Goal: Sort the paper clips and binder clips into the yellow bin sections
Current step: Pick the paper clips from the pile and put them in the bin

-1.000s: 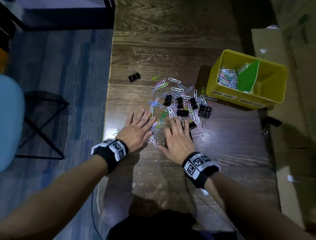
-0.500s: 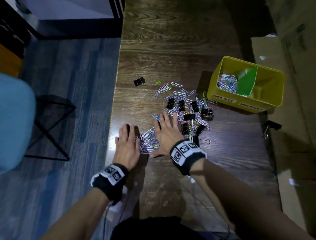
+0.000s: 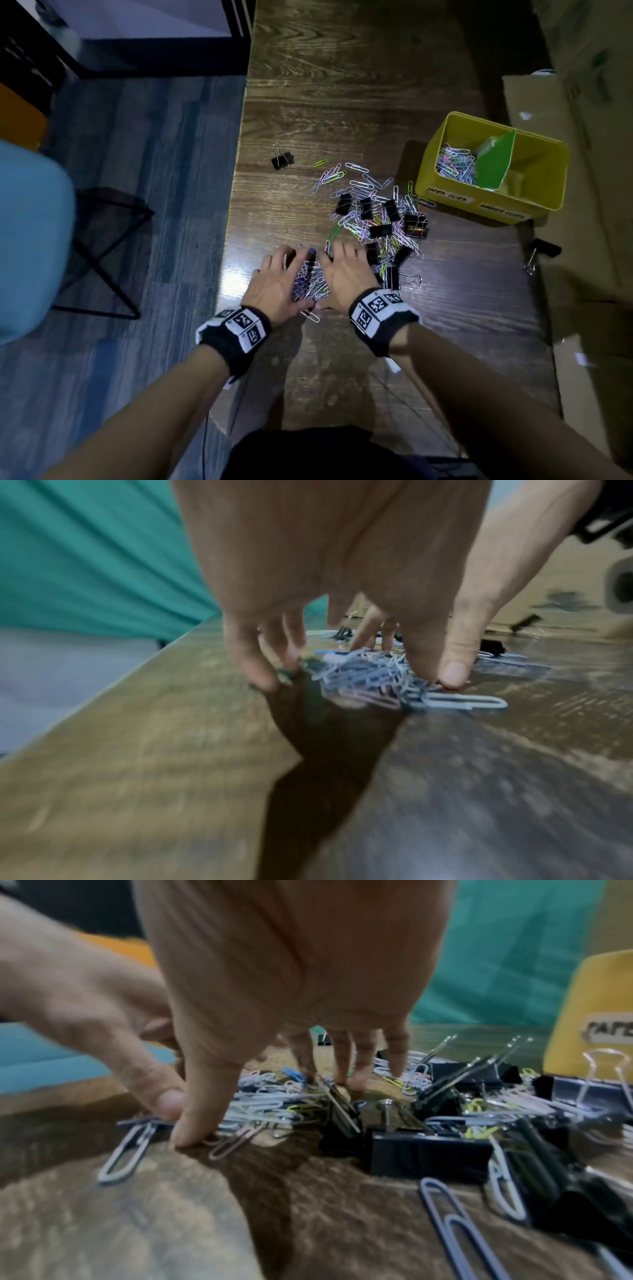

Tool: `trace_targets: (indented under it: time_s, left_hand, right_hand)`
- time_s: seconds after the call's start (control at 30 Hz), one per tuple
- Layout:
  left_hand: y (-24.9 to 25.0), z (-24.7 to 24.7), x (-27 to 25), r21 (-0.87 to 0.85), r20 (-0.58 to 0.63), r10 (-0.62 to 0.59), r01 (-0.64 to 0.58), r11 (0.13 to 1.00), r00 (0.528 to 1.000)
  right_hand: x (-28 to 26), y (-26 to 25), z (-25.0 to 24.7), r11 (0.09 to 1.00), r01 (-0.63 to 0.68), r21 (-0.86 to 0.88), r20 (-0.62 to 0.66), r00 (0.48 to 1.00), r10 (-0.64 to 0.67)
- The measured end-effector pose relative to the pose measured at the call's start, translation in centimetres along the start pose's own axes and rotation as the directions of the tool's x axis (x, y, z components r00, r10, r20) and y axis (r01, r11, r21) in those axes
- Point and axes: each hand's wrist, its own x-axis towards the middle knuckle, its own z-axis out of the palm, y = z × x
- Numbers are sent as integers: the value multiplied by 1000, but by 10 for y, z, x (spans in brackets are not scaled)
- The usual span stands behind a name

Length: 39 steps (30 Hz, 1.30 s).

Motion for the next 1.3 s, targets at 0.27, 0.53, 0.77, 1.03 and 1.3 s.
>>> trace_targets:
  time_s: [0.27, 0.53, 0.77, 1.03, 1.3]
  left_hand:
    - [1, -1, 6, -265, -21, 42, -46, 963, 999]
    - [-13, -14, 6, -459, -2, -50, 43, 888, 999]
    - [-26, -18, 8, -838, 195, -228, 283, 466, 954]
    - [-23, -35, 8, -945, 248, -305, 299, 133, 919]
    - [-2, -86, 24, -964, 262, -231, 266, -13, 937]
  right_hand:
    - [-8, -7, -4, 977, 54, 208, 22, 998, -60]
    - [-5, 2, -9, 957, 43, 287, 46, 997, -59]
    - [-7, 16, -14, 870, -27, 492, 20, 1000, 20]
    - [-16, 35, -19, 487, -95, 868, -31, 969, 244]
    - [-31, 63, -48, 168, 106, 980, -156, 935, 319]
